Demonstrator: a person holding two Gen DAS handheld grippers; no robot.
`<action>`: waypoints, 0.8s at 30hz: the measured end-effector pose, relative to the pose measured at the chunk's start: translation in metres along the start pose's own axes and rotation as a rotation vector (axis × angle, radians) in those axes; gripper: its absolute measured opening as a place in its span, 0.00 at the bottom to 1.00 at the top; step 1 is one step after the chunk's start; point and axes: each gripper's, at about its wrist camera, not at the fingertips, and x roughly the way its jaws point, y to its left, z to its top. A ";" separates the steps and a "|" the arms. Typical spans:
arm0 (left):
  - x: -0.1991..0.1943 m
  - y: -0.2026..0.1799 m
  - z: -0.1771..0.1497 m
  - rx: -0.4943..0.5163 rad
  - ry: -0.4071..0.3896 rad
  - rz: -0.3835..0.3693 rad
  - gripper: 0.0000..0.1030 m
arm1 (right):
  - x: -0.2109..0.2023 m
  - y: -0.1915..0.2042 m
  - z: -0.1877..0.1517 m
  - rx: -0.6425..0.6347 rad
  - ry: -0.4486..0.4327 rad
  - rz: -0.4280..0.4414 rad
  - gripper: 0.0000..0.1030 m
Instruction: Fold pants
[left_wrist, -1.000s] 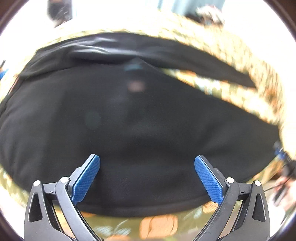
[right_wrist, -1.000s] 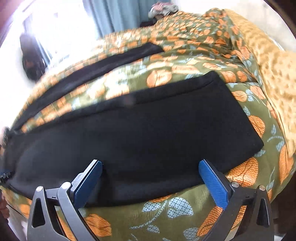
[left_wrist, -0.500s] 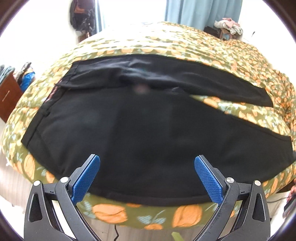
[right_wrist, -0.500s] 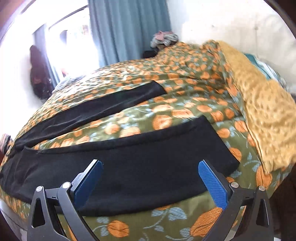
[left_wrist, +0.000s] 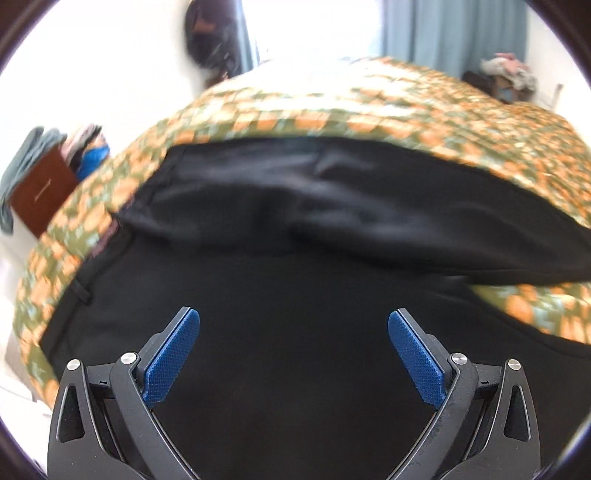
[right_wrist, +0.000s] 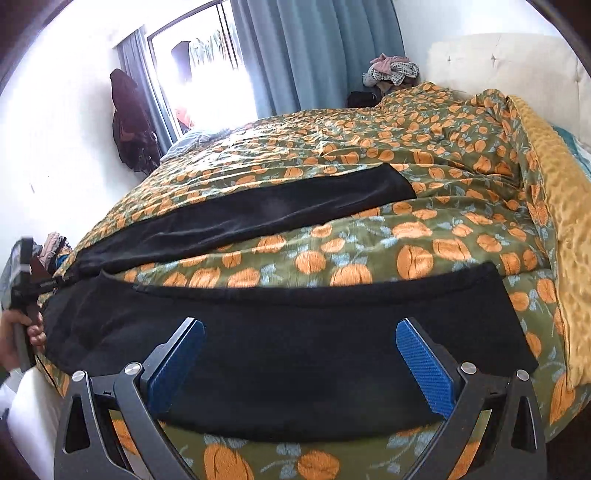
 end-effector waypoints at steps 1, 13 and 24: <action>0.013 0.003 -0.003 -0.006 0.034 0.009 1.00 | 0.007 -0.009 0.018 0.020 0.002 0.000 1.00; 0.026 0.005 -0.023 -0.003 -0.091 0.029 1.00 | 0.205 -0.142 0.213 0.139 0.309 -0.101 0.80; 0.029 -0.001 -0.026 0.002 -0.116 0.044 1.00 | 0.324 -0.154 0.244 0.073 0.438 -0.168 0.61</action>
